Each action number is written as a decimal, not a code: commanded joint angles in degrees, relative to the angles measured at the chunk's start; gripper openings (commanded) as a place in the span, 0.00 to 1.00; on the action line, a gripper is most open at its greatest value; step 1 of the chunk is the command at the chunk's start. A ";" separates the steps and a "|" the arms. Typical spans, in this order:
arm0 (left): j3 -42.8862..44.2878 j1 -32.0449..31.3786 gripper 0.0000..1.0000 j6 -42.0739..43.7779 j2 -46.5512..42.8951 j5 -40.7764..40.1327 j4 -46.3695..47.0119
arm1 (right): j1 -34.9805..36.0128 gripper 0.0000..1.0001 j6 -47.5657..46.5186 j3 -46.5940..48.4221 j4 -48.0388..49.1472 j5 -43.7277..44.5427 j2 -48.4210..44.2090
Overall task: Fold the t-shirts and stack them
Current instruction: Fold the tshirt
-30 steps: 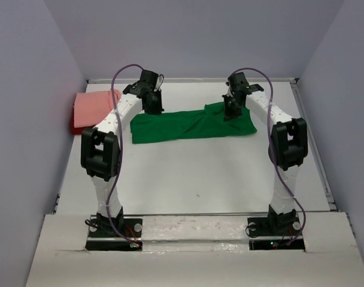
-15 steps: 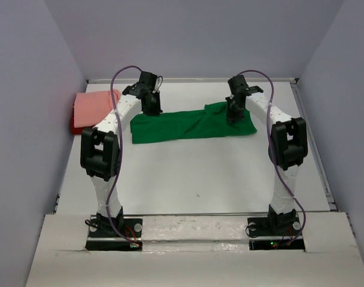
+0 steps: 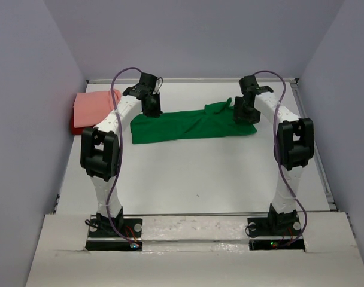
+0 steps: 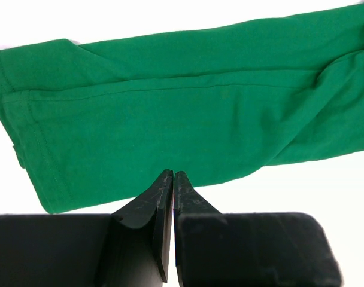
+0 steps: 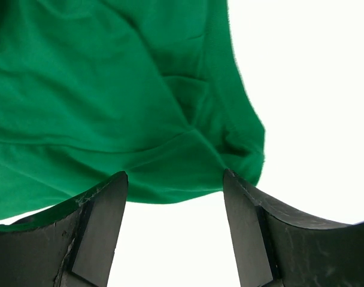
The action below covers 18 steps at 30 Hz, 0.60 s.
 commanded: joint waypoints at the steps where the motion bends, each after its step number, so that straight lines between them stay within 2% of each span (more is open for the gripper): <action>1: -0.67 0.15 0.15 1.05 -1.38 0.77 0.47 | -1.96 0.70 -0.84 1.01 0.68 0.89 -3.92; 18: 0.73 0.15 0.15 1.23 -1.38 0.77 -0.23 | -3.73 0.68 -5.06 10.24 0.68 -10.97 4.78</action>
